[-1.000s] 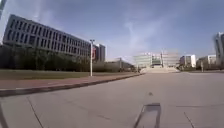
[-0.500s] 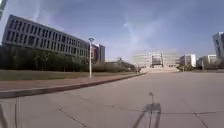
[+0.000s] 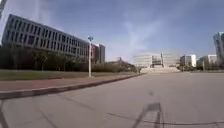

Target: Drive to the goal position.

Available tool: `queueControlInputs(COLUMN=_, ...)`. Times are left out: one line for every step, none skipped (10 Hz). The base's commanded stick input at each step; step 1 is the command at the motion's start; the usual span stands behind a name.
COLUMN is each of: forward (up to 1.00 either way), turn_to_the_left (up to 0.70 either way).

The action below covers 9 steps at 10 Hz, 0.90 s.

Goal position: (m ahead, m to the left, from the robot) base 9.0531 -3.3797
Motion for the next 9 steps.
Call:
queueControlInputs(forward=0.7, turn_to_the_left=0.0)
queueControlInputs(forward=0.7, turn_to_the_left=0.0)
queueControlInputs(forward=0.7, turn_to_the_left=0.0)
queueControlInputs(forward=0.7, turn_to_the_left=0.0)
queueControlInputs(forward=0.7, turn_to_the_left=0.0)
queueControlInputs(forward=0.7, turn_to_the_left=0.0)
queueControlInputs(forward=0.7, turn_to_the_left=0.0)
queueControlInputs(forward=0.7, turn_to_the_left=0.0)
queueControlInputs(forward=0.7, turn_to_the_left=0.0)
